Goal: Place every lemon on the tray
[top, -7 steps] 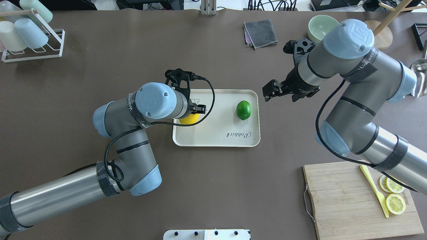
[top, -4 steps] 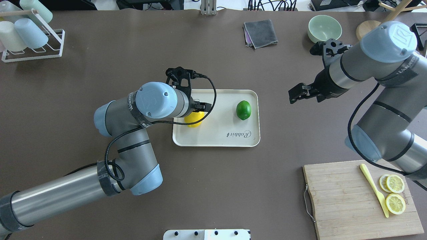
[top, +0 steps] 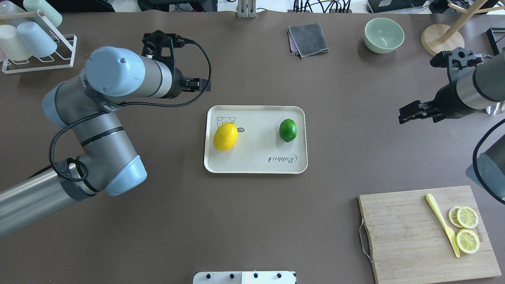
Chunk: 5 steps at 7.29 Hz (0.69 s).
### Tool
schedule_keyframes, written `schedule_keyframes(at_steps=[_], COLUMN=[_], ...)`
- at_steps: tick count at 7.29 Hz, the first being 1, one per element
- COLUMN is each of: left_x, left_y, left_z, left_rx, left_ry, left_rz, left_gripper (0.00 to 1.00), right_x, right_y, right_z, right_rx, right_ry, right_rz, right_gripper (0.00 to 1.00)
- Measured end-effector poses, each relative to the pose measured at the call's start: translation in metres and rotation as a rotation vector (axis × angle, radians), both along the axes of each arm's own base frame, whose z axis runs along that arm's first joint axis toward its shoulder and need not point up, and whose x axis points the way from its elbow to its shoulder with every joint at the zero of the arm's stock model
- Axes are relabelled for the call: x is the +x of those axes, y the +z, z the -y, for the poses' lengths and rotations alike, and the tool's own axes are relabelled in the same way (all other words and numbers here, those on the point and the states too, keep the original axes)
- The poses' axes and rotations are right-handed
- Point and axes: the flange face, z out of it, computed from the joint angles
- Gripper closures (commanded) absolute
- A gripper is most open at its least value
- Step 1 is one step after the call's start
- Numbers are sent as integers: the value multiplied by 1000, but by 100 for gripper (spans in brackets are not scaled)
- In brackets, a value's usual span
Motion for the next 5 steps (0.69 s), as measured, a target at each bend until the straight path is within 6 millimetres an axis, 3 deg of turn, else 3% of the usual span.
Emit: schedule_keyframes(at_steps=[1,3,5], left_x=[-57,-195,-301], left_y=[33,115,199], left_z=[18,41,18], left_rx=[43,71,45], left_ry=[-1,55,53], left_rz=[68,144,107], left_gripper=[2,2,2], right_x=[29,92,147], right_y=[20,74,120], right_z=[7,17,12], right_rx=[4,56,96], right_ry=[-6,-106,-153], right_rz=[-19,-31,-58], right_gripper=[0,0,0])
